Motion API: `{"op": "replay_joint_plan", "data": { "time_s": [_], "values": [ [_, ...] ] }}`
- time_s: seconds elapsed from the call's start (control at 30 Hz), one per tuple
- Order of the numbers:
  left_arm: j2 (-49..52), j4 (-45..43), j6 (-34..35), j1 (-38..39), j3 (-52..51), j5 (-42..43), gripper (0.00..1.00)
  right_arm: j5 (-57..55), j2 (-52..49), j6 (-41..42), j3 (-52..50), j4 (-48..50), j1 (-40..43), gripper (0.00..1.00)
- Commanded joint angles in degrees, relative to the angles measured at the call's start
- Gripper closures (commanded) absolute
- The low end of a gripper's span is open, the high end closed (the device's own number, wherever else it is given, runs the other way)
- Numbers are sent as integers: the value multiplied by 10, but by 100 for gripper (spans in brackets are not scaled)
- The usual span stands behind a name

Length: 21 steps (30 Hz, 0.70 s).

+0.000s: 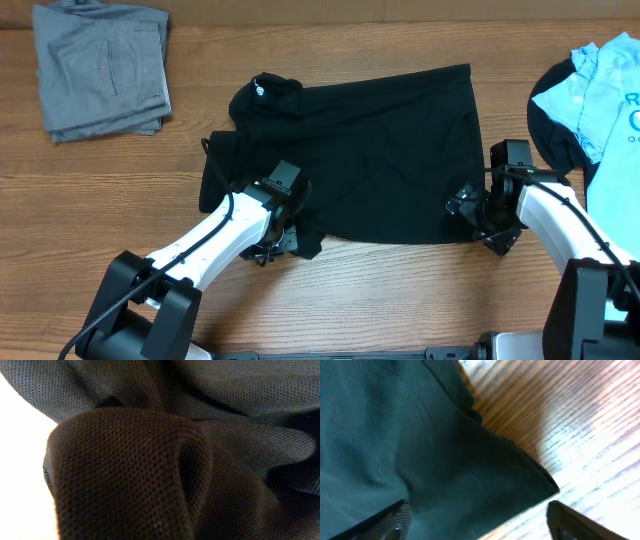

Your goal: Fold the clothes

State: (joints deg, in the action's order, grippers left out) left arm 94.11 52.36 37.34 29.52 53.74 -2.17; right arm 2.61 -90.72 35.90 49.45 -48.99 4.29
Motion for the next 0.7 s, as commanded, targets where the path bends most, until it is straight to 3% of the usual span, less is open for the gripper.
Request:
{"op": "replay_joint_plan", "data": {
  "time_s": [0.0,0.3,0.47,0.6,0.67],
  "values": [
    [-4,5,8,-2,11,8,96,-2,0,14,-25,13,-1,15],
    [-4,13,1,-3,11,23,96,0,0,19,-41,24,0,25],
    [-4,14,-15,-2,11,50,96,0,0,24,-41,24,0,69],
    [-5,16,-15,-2,11,55,96,0,0,36,-41,21,0,96],
    [-7,16,-27,-2,11,74,96,0,0,36,-41,20,0,96]
  ]
}}
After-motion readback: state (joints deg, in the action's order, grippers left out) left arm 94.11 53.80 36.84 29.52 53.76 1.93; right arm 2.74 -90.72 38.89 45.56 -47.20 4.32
